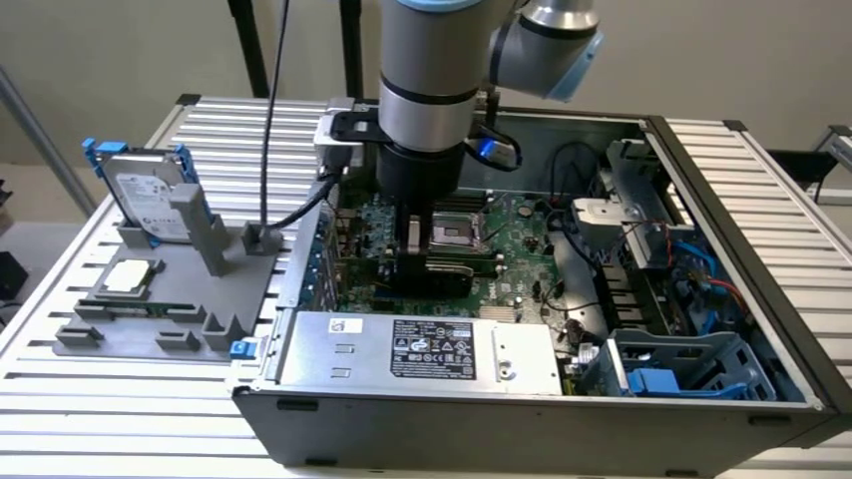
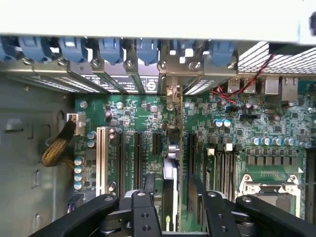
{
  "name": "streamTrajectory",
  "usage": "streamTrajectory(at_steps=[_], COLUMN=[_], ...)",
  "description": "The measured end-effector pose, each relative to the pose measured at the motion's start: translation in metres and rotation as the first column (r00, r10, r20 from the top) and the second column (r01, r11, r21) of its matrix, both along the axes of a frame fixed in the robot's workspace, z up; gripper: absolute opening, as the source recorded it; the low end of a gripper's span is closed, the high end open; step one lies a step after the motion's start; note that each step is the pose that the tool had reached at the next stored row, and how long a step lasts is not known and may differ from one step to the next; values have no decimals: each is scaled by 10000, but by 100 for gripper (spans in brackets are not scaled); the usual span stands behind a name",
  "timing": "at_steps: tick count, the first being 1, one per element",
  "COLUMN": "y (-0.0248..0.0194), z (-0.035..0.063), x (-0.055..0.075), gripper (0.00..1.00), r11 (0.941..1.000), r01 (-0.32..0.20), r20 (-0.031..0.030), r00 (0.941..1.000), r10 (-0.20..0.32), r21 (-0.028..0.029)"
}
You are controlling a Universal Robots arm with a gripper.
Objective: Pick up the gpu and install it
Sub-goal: 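Press down on the gpu until it lock into place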
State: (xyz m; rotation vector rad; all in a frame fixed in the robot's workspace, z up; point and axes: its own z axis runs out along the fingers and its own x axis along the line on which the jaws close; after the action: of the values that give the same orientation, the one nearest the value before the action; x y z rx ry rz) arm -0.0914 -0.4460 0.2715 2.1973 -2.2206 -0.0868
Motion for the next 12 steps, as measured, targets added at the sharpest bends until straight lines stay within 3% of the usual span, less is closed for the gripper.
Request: streamTrajectory(at_steps=[8,9,10,11,12], y=[2,2,2,2,2], z=[363,402,434,453,457], x=[0,0,0,0,0], gripper=[39,32,32,20,20], r11=[10000,10000,10000,10000,10000], r01=[0,0,0,0,0], r20=[1,0,-1,0,1], r00=[10000,10000,10000,10000,10000], r10=[0,0,0,0,0], r21=[0,0,-1,0,1])
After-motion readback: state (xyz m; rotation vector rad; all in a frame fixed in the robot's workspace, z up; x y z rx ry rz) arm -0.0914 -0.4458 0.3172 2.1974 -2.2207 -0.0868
